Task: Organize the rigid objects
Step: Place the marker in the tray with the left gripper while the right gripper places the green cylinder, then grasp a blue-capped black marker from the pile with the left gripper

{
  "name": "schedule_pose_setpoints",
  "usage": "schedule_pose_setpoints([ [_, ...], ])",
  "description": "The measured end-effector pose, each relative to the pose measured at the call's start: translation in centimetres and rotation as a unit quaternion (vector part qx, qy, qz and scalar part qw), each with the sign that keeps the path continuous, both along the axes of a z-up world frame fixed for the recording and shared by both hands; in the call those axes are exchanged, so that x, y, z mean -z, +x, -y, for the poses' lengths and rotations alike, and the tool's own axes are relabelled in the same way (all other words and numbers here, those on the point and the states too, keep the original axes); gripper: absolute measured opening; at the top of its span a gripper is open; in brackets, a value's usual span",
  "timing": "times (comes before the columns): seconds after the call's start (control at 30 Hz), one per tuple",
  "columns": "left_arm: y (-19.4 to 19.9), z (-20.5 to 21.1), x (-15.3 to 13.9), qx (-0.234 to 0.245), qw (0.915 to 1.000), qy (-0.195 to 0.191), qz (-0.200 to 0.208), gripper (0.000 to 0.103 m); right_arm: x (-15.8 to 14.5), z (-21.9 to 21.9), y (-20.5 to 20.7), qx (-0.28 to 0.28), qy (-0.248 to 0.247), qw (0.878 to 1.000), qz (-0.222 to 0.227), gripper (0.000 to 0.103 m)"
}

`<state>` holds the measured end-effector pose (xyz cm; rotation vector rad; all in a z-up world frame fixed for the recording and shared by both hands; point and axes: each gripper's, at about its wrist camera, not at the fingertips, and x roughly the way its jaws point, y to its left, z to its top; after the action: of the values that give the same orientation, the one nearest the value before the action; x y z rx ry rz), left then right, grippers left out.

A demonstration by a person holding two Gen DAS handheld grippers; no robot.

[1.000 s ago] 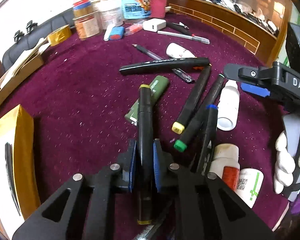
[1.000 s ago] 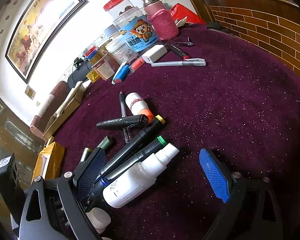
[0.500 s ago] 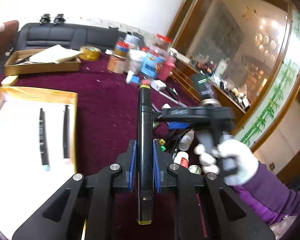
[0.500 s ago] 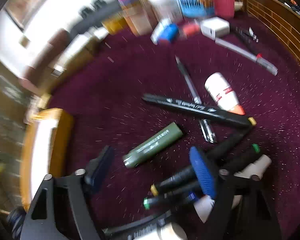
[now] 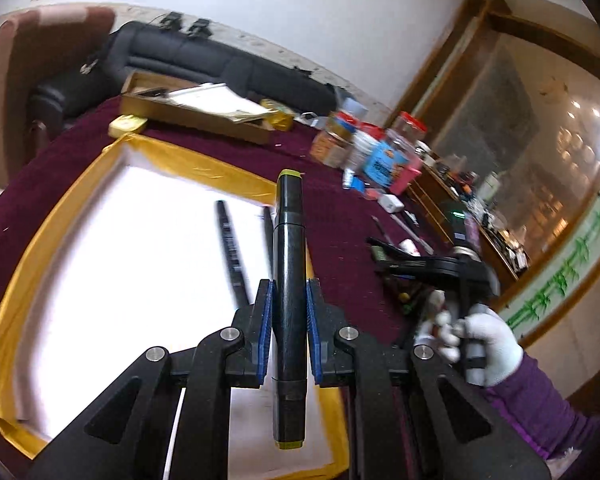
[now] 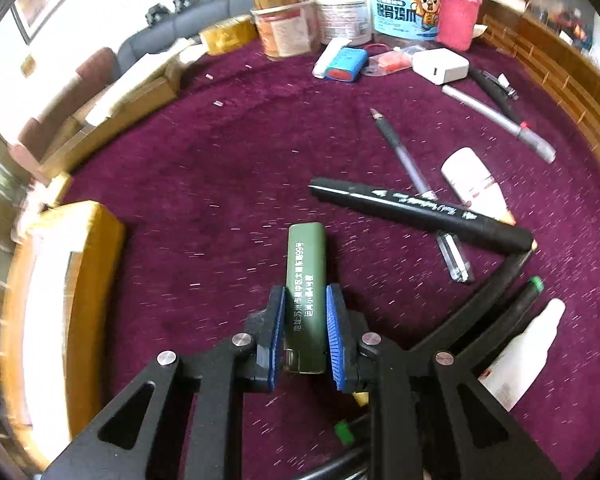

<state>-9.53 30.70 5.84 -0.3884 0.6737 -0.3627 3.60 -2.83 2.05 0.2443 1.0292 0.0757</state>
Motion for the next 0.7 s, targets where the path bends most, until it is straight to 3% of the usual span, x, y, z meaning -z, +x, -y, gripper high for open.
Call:
schedule_pose_setpoints([
  [0.17,3.4,-2.3,0.9,-0.024,0.9989,-0.001,-0.041,0.013,-3.1,-1.4,-1.6,-0.038,0.07,0.997,0.025,0.018],
  [0.37,8.9,-3.3,3.5,-0.04,0.9938,0.0,-0.103,0.013,-5.2,-9.2,-0.6,-0.136,0.11,0.985,0.014,0.018],
  [0.47,10.5,-3.1,4.3,-0.049,0.9918,0.009,-0.117,0.013,-4.8,-13.6,0.7,-0.164,0.096,0.982,0.003,0.018],
  [0.6,10.5,-3.7,4.8,-0.061,0.99,-0.009,-0.127,0.013,-3.4,-17.6,1.7,-0.181,0.079,0.98,-0.016,0.018],
  [0.7,9.7,-4.3,4.5,-0.061,0.9897,-0.026,-0.127,0.02,-2.5,-19.4,2.4,-0.179,0.048,0.983,-0.017,0.019],
])
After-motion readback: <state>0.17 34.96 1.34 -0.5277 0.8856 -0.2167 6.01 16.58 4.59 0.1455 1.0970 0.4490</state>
